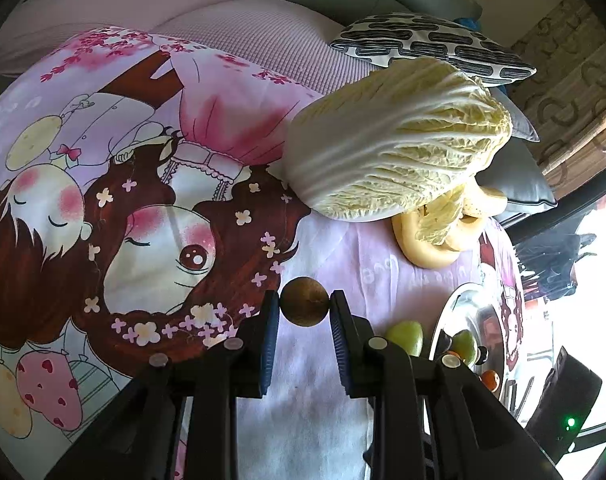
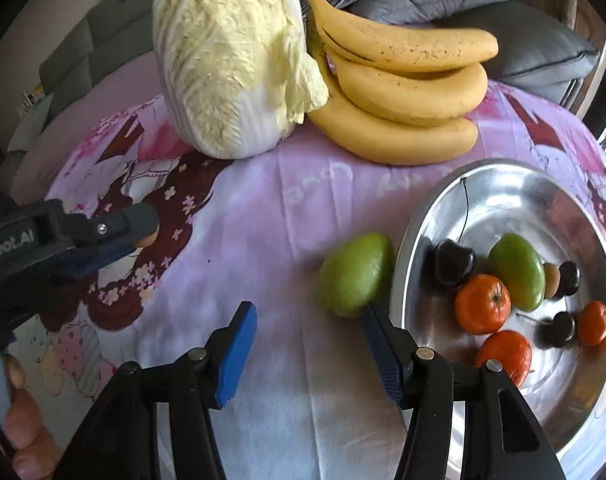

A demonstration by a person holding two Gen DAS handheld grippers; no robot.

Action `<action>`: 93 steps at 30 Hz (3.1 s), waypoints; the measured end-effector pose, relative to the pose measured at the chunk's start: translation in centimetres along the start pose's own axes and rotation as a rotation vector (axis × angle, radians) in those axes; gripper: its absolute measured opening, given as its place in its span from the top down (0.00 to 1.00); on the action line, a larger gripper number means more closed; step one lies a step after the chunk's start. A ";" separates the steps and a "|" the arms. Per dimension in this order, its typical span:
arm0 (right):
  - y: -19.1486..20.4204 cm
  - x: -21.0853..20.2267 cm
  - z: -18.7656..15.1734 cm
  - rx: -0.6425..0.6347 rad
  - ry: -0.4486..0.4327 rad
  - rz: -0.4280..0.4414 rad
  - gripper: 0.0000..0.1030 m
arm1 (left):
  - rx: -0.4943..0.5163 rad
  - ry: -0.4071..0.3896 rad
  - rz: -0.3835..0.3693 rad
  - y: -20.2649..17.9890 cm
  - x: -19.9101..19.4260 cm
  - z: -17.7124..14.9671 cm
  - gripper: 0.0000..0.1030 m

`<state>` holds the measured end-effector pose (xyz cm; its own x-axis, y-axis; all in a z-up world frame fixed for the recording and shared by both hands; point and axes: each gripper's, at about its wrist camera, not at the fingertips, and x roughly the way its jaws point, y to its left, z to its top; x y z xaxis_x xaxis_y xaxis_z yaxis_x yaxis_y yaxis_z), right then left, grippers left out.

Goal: Organize fruits
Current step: 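Carry the longan in the left tool and green mango in the right tool over the bowl, then open the left tool to drop the longan while the right tool releases the mango into the bowl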

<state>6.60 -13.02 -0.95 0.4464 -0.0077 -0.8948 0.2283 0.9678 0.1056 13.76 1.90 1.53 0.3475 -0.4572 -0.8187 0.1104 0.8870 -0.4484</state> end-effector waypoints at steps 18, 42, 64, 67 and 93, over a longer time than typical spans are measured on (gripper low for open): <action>0.0 -0.4 2.7 -0.075 -0.069 0.003 0.41 | -0.058 -0.035 -0.007 2.0 -1.2 0.8 0.74; 1.1 1.9 2.5 -0.142 -0.047 -0.118 0.53 | -0.038 -0.025 0.007 1.3 -0.7 0.4 0.74; -11.6 -9.6 -3.6 0.170 -0.158 -0.062 0.53 | 0.328 0.093 -0.138 -12.2 0.0 -6.4 0.74; -13.9 -9.5 -4.7 0.214 -0.129 -0.078 0.53 | 0.391 0.141 -0.145 -14.5 1.4 -8.3 0.74; -16.0 -7.4 -6.5 0.217 -0.059 -0.067 0.52 | 0.466 0.186 0.021 -16.6 3.6 -11.2 0.35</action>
<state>-6.03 -26.82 1.18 0.4724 -0.0913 -0.8766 0.4373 0.8878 0.1432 2.80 -15.17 2.00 0.1869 -0.4048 -0.8951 0.5236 0.8120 -0.2579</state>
